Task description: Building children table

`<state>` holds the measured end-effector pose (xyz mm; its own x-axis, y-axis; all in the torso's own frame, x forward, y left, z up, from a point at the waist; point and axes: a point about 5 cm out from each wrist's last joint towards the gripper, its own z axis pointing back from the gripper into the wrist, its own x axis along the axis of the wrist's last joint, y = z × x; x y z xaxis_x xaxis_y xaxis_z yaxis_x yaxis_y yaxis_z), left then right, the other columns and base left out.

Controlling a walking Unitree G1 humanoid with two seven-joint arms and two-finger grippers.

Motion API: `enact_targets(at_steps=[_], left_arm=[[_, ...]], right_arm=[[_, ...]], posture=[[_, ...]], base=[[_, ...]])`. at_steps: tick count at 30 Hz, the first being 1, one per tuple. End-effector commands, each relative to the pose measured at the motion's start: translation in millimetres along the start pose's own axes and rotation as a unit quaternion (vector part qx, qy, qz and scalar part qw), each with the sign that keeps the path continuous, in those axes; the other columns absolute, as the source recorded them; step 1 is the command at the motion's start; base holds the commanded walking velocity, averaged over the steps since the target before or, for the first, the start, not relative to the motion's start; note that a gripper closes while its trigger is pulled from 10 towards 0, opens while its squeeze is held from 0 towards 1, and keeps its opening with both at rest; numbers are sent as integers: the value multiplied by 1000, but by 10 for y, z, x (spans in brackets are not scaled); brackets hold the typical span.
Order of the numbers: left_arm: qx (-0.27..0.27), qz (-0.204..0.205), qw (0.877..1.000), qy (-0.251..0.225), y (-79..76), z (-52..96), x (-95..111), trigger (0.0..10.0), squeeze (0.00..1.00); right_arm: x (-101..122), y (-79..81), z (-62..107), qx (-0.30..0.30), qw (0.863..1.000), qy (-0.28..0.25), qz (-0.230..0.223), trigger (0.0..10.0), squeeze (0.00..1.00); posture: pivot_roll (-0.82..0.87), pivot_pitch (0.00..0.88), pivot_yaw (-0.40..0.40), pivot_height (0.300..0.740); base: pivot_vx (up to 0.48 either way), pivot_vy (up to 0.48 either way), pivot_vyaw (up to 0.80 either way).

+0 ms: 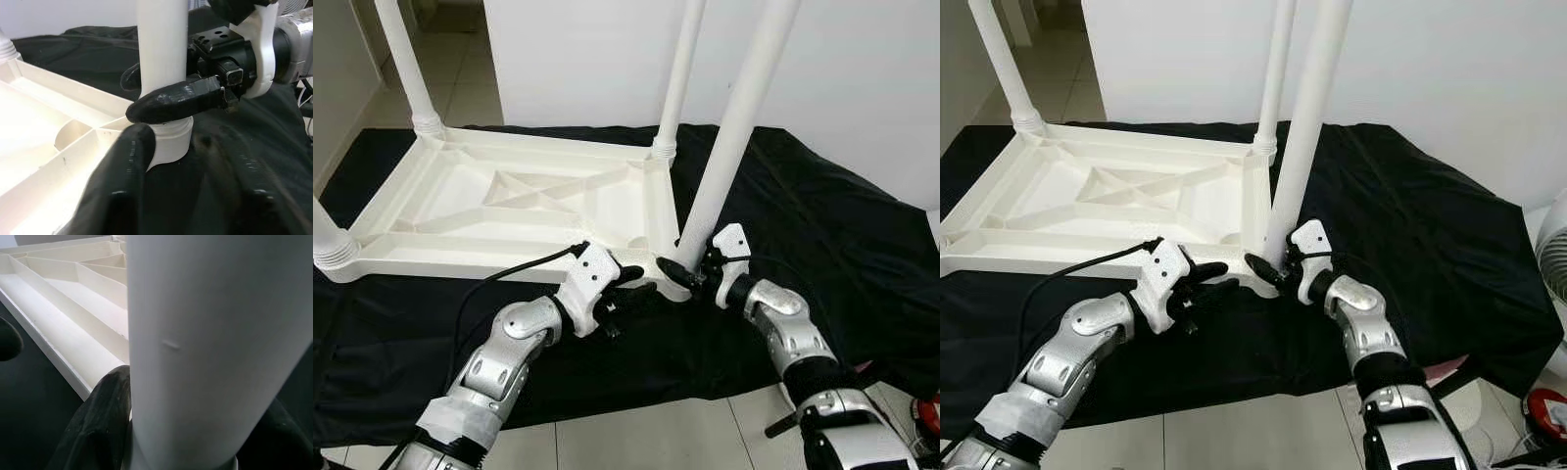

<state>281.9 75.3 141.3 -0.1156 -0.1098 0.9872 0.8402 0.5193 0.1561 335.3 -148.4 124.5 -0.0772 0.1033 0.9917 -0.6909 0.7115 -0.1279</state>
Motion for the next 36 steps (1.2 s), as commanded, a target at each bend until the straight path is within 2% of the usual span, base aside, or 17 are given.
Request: enact_targets(at_steps=[1,3,4,8,9,10,11,14,15,19,21,22,23,25,30,31,36], left_arm=[[-22,15,1000,3,-39,29,-34,10000,1000],[-23,13,1000,3,-43,33,-33,10000,1000],[-23,4,1000,9,-40,40,-36,10000,1000],[-22,1,1000,11,-36,42,-39,10000,1000],[-19,-5,1000,15,-26,46,-44,10000,573],[-19,-5,1000,15,-26,46,-44,10000,573],[-16,-9,1000,16,-15,49,-44,10000,0],[-15,-13,1000,18,-6,52,-42,10000,0],[-16,-16,1000,19,0,53,-37,10000,0],[-20,-17,999,19,2,50,-31,10000,0],[-20,-17,999,19,2,50,-31,10000,0],[-21,-18,999,19,5,49,-27,10000,0],[-21,-18,999,19,5,49,-27,10000,0],[-20,-20,999,19,11,51,-23,10000,0],[-18,-22,999,17,1,55,-13,10000,0],[-19,-23,999,17,-5,57,-16,10000,0],[-19,-25,999,17,-3,63,-11,10000,0]], right_arm=[[-62,50,43,-21,999,-6,-27,10000,0],[-61,61,55,-28,999,-11,-28,10000,0],[-47,59,105,-71,996,-27,-38,10000,0],[-38,57,126,-89,995,-34,-41,10000,0],[-23,71,156,-115,991,-43,-46,10000,0],[-23,71,156,-115,991,-43,-46,10000,0],[-9,111,179,-143,987,-54,-56,10000,0],[7,163,194,-174,981,-62,-64,10000,0],[35,227,202,-225,969,-69,-69,10000,0],[47,265,167,-295,951,-57,-68,10000,0],[47,265,167,-295,951,-57,-68,10000,0],[24,275,148,-328,941,-41,-70,10000,0],[24,275,148,-328,941,-41,-70,10000,0],[7,344,92,-370,925,-24,-83,10000,0],[99,488,-12,-326,941,-45,-82,10000,0],[102,484,0,-319,943,-50,-87,10000,1000],[140,491,44,-308,945,-58,-89,10000,1000]], posture=[[43,38,-72,740],[43,38,-72,740],[41,45,-71,740],[41,45,-71,740],[40,47,-71,740],[40,47,-71,740],[38,47,-69,740],[35,48,-66,740],[32,48,-63,740],[30,45,-64,740],[30,45,-64,740],[31,42,-65,740],[31,42,-65,740],[37,36,-68,740],[42,27,-72,740],[43,25,-72,740],[46,20,-74,740]], base=[[0,0,0],[0,0,0],[0,0,0],[0,0,0],[0,0,0],[0,0,0],[0,0,0],[0,0,0],[0,0,0],[0,0,0],[0,0,0],[0,0,0],[0,0,0],[0,0,0],[0,0,0],[0,0,0],[0,0,0]])
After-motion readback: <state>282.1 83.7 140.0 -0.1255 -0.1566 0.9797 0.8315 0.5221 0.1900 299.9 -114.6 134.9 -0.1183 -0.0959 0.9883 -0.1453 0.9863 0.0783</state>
